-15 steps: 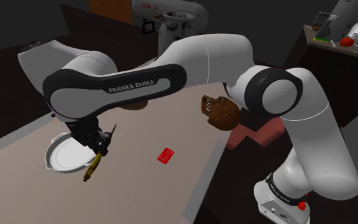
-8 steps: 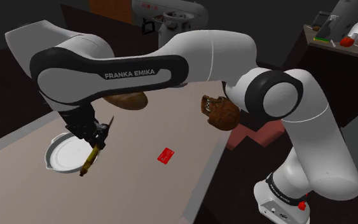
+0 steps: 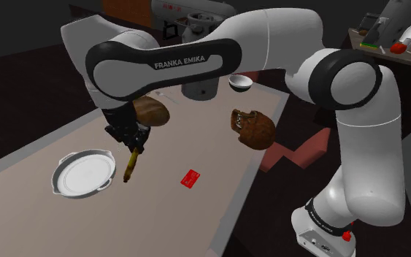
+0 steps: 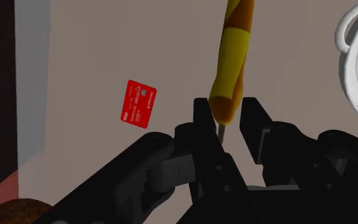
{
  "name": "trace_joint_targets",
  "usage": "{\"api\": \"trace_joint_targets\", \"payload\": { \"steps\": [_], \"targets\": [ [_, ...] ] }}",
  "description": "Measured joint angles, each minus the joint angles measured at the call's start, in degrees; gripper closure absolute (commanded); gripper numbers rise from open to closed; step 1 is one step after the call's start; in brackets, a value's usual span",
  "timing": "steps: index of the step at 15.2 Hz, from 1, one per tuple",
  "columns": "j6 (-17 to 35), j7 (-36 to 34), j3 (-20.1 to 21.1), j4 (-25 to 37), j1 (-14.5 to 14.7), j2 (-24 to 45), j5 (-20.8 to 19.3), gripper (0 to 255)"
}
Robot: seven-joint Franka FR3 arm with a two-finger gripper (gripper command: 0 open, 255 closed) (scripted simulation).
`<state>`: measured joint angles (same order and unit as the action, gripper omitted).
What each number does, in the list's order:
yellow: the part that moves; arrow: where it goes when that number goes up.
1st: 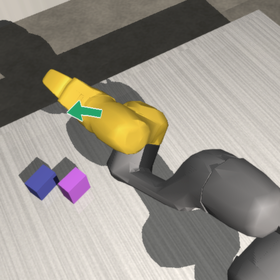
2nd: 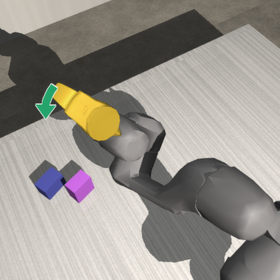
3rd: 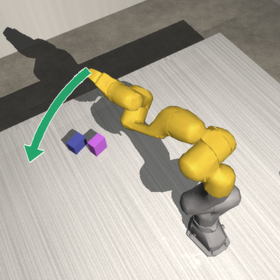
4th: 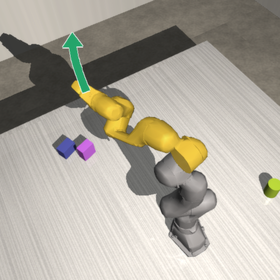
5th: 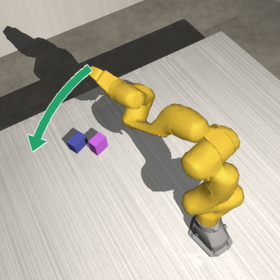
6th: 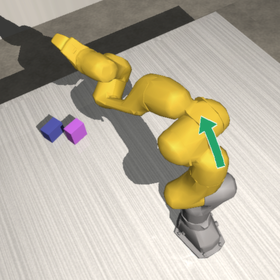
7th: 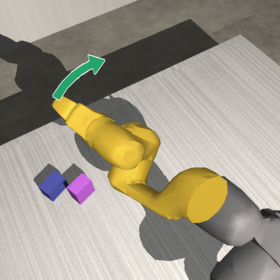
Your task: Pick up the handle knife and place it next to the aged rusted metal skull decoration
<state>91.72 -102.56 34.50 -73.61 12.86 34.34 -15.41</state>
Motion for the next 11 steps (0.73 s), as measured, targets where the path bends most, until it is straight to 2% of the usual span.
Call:
{"api": "trace_joint_targets", "payload": {
  "steps": [4,11],
  "targets": [
    [3.3,4.1,0.4,-9.5,-6.4,-6.5,2.2,255],
    [6.4,13.1,-0.9,-19.0,-15.5,-14.1,4.8,255]
  ]
}}
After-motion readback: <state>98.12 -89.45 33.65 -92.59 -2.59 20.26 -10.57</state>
